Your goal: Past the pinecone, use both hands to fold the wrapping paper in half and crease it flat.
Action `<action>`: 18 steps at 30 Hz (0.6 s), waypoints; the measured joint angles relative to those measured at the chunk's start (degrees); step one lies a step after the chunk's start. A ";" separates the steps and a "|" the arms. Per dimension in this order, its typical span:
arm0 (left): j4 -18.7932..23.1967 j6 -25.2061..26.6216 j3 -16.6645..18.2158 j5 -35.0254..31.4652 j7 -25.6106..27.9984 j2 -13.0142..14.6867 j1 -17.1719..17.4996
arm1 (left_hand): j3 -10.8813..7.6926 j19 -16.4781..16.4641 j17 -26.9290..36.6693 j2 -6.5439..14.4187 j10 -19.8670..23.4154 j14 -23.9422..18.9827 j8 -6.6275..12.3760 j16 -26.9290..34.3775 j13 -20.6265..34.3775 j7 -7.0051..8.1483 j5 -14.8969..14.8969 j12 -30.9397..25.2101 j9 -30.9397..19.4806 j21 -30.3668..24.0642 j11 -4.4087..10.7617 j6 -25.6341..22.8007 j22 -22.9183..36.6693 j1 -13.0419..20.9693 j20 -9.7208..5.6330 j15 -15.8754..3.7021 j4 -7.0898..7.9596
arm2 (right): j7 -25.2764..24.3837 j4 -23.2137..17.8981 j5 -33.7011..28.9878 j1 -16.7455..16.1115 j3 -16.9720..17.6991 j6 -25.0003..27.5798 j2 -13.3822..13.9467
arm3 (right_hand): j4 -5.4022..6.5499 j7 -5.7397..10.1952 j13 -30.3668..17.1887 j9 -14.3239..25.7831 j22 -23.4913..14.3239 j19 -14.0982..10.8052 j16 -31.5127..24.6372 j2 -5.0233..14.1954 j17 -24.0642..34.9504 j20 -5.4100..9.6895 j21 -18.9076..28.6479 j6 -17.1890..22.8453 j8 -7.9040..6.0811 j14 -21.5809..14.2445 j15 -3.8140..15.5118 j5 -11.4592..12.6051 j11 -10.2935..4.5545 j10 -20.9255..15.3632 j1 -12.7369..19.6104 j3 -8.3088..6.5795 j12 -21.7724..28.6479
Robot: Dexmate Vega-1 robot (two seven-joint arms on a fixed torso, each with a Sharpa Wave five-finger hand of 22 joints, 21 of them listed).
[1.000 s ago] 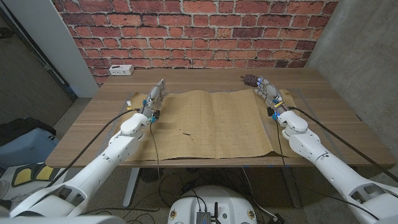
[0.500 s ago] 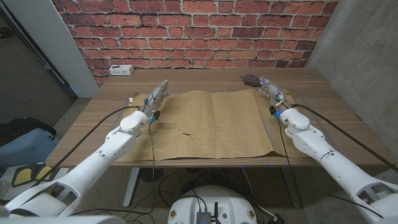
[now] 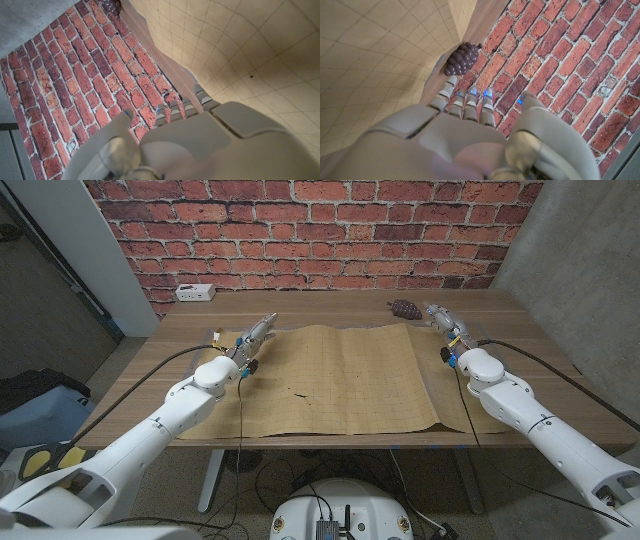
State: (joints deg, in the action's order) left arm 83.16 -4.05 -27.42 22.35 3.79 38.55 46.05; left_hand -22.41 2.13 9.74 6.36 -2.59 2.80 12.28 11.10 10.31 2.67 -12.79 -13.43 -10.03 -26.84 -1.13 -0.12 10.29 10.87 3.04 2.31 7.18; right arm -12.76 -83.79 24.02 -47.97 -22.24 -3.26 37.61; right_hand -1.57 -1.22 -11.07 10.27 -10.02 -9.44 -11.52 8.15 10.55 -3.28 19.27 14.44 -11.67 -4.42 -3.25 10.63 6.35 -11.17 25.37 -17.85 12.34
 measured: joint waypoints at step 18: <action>5.35 7.28 -1.89 -5.54 1.11 3.42 0.00 | -0.36 -1.62 -0.01 0.30 3.20 -2.54 0.04 0.00 0.24 -1.39 0.00 -0.43 0.01 0.42 0.27 -4.58 -0.01 -0.30 -0.38 -0.30 -0.35 | -4.01 -4.29 -3.75 -0.11 0.47 8.45 4.25 | -1.42 0.62 0.01 -0.01 0.01 -1.02 -0.31 1.99 -0.01 1.02 -0.44 1.24 0.00 -0.72 0.73 0.00 -0.54 -0.94 1.99 -1.42 0.00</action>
State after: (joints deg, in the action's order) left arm 88.51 3.23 -29.32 16.81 4.90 41.97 46.05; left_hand -22.76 0.51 9.73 6.66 0.60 0.26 12.32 11.10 10.55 1.27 -12.79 -13.87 -10.02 -26.41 -0.87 -4.70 10.28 10.57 2.65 2.02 6.83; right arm -16.77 -88.09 20.28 -48.08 -21.78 5.19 41.86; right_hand -2.99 -0.60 -11.06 10.27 -10.01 -10.46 -11.83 10.14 10.54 -2.25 18.83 15.68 -11.67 -5.14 -2.53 10.63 5.81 -12.11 27.35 -19.27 12.34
